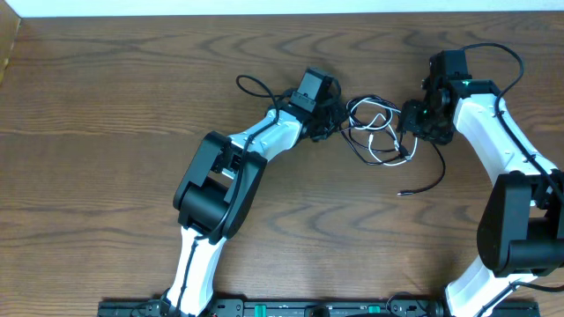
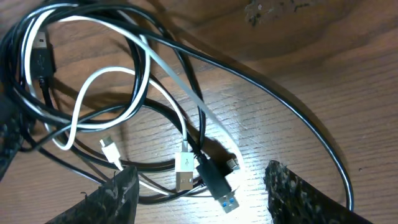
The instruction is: Untangle cables
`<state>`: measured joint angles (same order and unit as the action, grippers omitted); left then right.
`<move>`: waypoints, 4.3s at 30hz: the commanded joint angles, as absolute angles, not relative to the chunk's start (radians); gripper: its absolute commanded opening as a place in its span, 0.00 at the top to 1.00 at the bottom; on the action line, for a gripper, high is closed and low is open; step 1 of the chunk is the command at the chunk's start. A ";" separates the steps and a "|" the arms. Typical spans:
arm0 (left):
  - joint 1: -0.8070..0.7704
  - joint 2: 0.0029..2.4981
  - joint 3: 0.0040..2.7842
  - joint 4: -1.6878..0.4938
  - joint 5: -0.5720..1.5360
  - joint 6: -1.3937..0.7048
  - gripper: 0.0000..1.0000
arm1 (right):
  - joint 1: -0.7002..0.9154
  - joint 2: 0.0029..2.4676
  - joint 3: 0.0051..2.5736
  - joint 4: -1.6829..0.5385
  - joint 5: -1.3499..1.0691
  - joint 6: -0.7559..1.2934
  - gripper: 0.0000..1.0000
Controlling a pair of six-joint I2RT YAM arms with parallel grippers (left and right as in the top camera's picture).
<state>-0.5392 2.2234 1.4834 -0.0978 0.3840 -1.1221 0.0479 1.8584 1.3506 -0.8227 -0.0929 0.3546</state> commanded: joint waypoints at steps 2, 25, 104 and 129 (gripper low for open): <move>-0.545 2.245 1.477 -0.265 0.332 -0.921 0.69 | 0.054 1.868 1.345 -0.820 -0.089 0.342 0.38; -0.556 2.245 1.477 -0.539 0.291 -0.484 0.92 | 0.119 1.868 1.345 -0.682 -0.503 -0.027 0.26; -0.320 1.983 1.480 -0.516 0.740 -0.405 0.92 | 0.343 1.984 1.341 -0.534 -0.409 -0.066 0.99; -0.405 1.686 1.478 -0.551 0.708 -0.262 0.64 | 0.167 1.633 1.343 -0.648 -0.767 0.121 0.99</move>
<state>-0.3592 1.6665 1.4761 -0.5579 0.7383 -0.3084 0.1722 1.6341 1.3338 -0.6441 -0.7311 0.0853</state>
